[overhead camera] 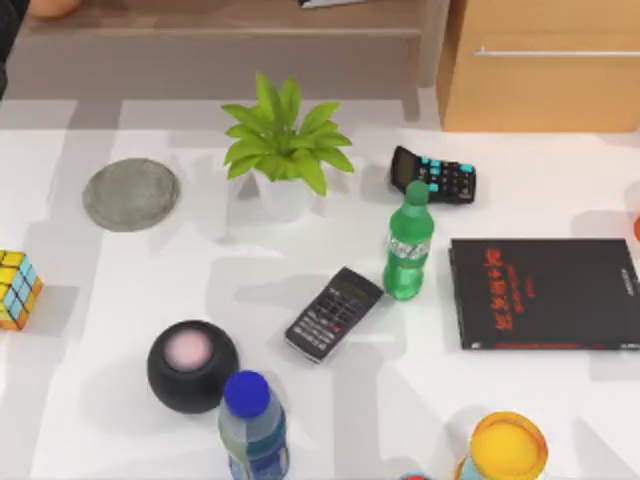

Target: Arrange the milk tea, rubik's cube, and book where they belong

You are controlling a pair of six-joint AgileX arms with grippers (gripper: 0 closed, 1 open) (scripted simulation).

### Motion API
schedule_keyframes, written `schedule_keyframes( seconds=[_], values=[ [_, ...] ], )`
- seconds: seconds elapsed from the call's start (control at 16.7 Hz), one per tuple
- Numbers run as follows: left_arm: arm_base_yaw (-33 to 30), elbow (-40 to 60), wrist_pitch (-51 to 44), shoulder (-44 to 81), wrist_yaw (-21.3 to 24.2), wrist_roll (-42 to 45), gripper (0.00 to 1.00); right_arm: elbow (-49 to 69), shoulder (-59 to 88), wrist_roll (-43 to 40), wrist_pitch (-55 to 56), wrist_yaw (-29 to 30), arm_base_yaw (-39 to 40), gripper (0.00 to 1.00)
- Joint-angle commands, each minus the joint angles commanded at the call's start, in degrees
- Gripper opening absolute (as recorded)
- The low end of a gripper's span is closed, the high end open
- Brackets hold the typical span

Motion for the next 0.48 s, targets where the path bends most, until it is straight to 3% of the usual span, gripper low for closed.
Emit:
schedule_keyframes(
  seconds=[0.12, 0.48],
  values=[
    [0.0, 0.0, 0.0, 0.0, 0.0, 0.0, 0.0, 0.0, 0.0, 0.0, 0.0, 0.0, 0.0, 1.0],
    [0.0, 0.0, 0.0, 0.0, 0.0, 0.0, 0.0, 0.0, 0.0, 0.0, 0.0, 0.0, 0.0, 1.0]
  ],
)
